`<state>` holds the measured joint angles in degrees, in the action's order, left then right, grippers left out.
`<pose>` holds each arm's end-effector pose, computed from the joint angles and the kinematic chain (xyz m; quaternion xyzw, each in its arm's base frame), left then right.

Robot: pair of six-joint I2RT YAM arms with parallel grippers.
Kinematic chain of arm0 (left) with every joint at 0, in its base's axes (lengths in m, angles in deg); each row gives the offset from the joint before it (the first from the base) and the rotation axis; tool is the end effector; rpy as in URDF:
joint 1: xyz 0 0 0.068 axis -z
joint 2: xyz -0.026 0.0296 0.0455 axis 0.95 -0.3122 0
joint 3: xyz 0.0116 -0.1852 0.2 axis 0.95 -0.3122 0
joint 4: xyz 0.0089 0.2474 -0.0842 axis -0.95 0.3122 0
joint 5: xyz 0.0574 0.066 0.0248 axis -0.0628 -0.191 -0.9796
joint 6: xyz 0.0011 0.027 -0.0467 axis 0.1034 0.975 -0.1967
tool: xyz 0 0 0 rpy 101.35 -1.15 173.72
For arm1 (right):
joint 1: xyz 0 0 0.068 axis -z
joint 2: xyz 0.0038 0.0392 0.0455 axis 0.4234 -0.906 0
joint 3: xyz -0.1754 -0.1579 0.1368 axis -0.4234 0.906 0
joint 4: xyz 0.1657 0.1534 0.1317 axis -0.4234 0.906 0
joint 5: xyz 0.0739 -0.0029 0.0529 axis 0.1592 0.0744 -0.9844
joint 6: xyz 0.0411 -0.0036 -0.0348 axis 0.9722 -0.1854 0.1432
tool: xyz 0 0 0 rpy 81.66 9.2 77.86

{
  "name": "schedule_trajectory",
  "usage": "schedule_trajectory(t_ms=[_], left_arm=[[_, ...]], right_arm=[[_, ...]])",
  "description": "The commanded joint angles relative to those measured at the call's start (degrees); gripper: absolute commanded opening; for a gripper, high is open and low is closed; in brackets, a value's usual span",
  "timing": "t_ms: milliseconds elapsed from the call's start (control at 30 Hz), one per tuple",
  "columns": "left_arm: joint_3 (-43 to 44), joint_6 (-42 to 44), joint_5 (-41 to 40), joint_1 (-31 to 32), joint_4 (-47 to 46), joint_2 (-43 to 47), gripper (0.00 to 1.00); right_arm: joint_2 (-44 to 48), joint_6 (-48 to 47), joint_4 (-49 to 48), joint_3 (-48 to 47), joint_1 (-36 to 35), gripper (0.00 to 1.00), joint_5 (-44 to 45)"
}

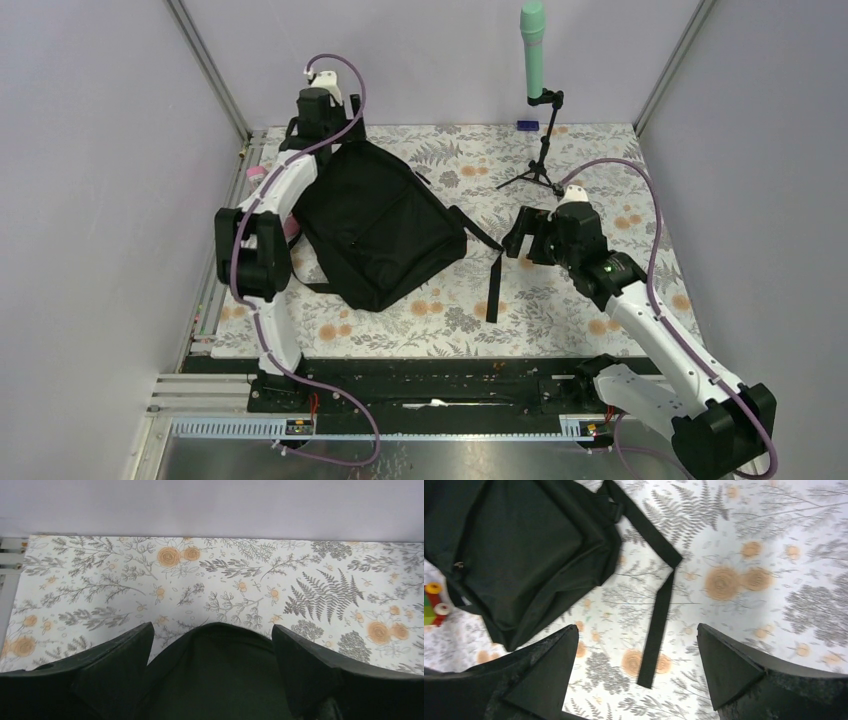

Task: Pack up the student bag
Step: Reset both arms

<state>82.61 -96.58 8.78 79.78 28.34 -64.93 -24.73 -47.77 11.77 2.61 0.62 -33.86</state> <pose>0.4773 -0.0649 0.3048 -0.0141 0.8300 -0.0542 0.5549 0.2004 0.0900 0.2973 0.0264 0.8611 0.2098 0.4623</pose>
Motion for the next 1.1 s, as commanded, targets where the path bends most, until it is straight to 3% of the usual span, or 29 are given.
schedule_trajectory(t_ms=[0,200,433,567,867,1067], left_arm=[[-6.92,-2.86,-1.41,0.16,-8.03,12.95,0.95],[-17.06,-6.14,-4.43,1.31,-2.67,28.35,0.97],[-22.83,-12.19,-11.63,2.35,21.04,44.45,0.99],[-26.34,-12.76,-11.44,3.52,28.32,56.27,0.99],[-44.14,-7.24,-12.17,4.34,22.77,84.48,0.99],[-50.30,-9.28,-12.80,4.34,19.79,90.32,0.99]], right_arm=[[2.10,-7.04,5.19,-1.71,2.91,0.96,4.60],[8.19,-11.21,8.18,-3.79,7.55,1.00,6.76],[19.19,-15.93,8.11,-5.15,8.43,1.00,12.42],[25.56,-18.97,5.52,-3.70,8.43,1.00,15.93],[42.18,-22.03,-8.47,10.00,8.43,1.00,16.05],[44.93,-22.10,-8.77,11.53,8.38,1.00,17.94]])
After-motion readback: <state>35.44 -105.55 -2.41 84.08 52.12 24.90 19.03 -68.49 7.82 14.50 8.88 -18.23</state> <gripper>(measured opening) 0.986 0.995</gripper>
